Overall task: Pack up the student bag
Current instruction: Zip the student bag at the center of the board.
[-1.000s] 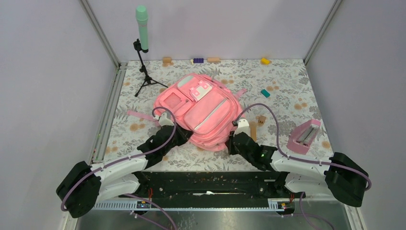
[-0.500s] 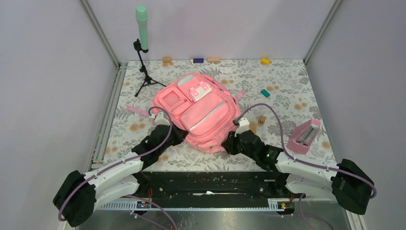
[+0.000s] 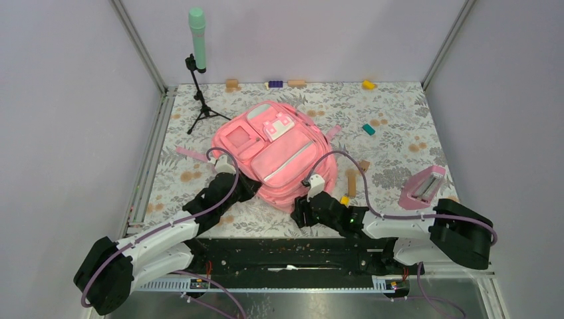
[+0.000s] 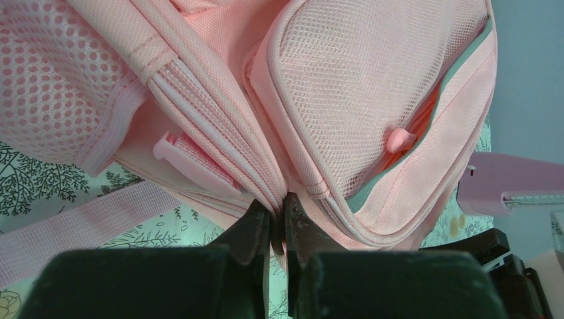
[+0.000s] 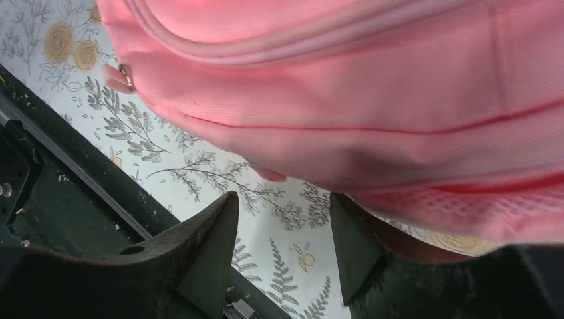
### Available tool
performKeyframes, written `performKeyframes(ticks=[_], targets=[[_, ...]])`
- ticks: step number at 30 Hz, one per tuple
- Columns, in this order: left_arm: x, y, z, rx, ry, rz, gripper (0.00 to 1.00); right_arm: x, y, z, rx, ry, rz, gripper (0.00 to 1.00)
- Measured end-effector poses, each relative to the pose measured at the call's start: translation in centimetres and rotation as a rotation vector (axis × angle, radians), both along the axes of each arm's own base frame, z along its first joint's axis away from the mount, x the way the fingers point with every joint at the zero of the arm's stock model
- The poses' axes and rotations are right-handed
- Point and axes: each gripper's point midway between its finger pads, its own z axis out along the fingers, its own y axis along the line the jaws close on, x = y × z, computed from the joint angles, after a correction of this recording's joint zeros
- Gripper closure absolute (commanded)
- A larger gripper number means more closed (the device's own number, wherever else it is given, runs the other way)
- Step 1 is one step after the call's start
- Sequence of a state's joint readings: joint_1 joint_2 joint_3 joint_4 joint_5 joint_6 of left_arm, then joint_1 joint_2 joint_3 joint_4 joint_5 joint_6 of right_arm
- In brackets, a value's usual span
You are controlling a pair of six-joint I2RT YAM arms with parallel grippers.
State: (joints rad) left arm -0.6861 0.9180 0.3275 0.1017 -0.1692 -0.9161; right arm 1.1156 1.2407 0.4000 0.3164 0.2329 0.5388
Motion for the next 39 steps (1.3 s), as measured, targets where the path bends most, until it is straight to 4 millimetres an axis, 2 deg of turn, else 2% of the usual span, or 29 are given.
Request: performKeyframes(ticks=[3, 7, 11, 13, 17, 23, 25, 33, 39], targets=[[0.0, 0.0, 0.1, -0.001, -0.001, 0.0, 1.0, -0.1, 1.2, -0.2, -0.006, -0.011, 0.013, 0.46], [-0.1, 0.1, 0.2, -0.003, -0.004, -0.001, 1.0, 0.2, 2.5, 0.5, -0.001, -0.038, 0.003, 0.46], [-0.2, 0.1, 0.2, -0.002, -0.002, -0.001, 1.0, 1.2, 2.8, 0.5, -0.022, -0.06, -0.051, 0.47], [-0.2, 0.1, 0.2, -0.001, 0.0, -0.001, 1.0, 1.6, 3.0, 0.3, -0.041, -0.069, -0.073, 0.5], [-0.3, 0.2, 0.1, 0.003, 0.004, -0.001, 1.0, 2.3, 3.0, -0.2, -0.082, -0.081, -0.103, 0.61], [-0.3, 0.3, 0.2, 0.003, 0.003, 0.002, 1.0, 3.1, 2.7, -0.8, -0.156, -0.109, -0.127, 0.87], [-0.2, 0.4, 0.2, 0.006, 0.002, 0.006, 1.0, 3.4, 2.9, -0.8, -0.177, -0.12, -0.127, 0.99], [-0.2, 0.8, 0.3, 0.018, -0.001, 0.011, 1.0, 3.5, 3.0, -0.6, -0.189, -0.126, -0.123, 1.0], [0.1, 1.3, 0.6, 0.024, -0.002, 0.013, 1.0, 3.1, 2.4, 1.8, -0.113, -0.13, -0.135, 1.0]])
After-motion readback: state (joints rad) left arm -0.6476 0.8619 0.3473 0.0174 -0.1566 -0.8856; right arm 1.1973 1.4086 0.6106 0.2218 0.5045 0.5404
